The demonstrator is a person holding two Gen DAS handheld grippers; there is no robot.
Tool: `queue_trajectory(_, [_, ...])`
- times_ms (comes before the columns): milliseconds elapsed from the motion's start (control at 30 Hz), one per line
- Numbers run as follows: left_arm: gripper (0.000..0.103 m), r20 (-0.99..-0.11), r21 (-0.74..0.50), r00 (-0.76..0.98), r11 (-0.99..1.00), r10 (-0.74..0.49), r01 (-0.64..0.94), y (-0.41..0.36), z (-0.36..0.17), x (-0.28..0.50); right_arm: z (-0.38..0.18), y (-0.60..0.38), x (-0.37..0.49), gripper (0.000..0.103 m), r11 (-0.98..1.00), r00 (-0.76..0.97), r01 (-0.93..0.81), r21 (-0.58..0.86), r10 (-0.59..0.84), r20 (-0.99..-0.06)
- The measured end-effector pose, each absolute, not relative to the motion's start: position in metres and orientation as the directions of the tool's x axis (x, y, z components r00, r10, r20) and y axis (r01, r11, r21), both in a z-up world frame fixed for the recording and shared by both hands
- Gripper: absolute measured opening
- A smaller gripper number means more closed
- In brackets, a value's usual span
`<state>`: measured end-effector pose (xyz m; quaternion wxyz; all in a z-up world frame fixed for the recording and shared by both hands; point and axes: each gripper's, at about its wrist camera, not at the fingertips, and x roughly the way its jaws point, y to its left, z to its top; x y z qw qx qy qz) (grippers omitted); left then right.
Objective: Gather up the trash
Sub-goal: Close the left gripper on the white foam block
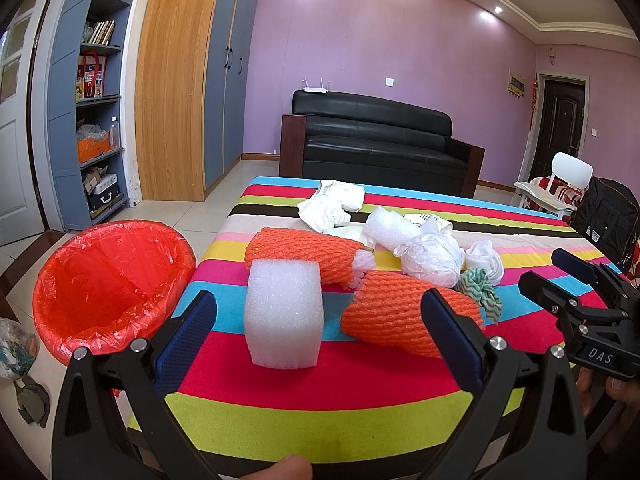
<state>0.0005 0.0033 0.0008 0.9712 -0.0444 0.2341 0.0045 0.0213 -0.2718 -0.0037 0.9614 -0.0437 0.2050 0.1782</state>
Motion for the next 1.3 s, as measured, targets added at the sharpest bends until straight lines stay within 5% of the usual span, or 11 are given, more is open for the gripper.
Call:
queue_trajectory(1100, [0.099, -0.546, -0.051, 0.835, 0.993, 0.059, -0.104, 0.020, -0.012, 0.028, -0.011, -0.246, 0.023, 0.085, 0.912, 0.831, -0.407, -0.052, 0.346, -0.435])
queue_trajectory(1300, [0.085, -0.585, -0.030, 0.809, 0.995, 0.057, -0.092, 0.019, -0.021, 0.041, -0.015, -0.232, 0.026, 0.085, 0.899, 0.817, -0.433, -0.066, 0.361, -0.449])
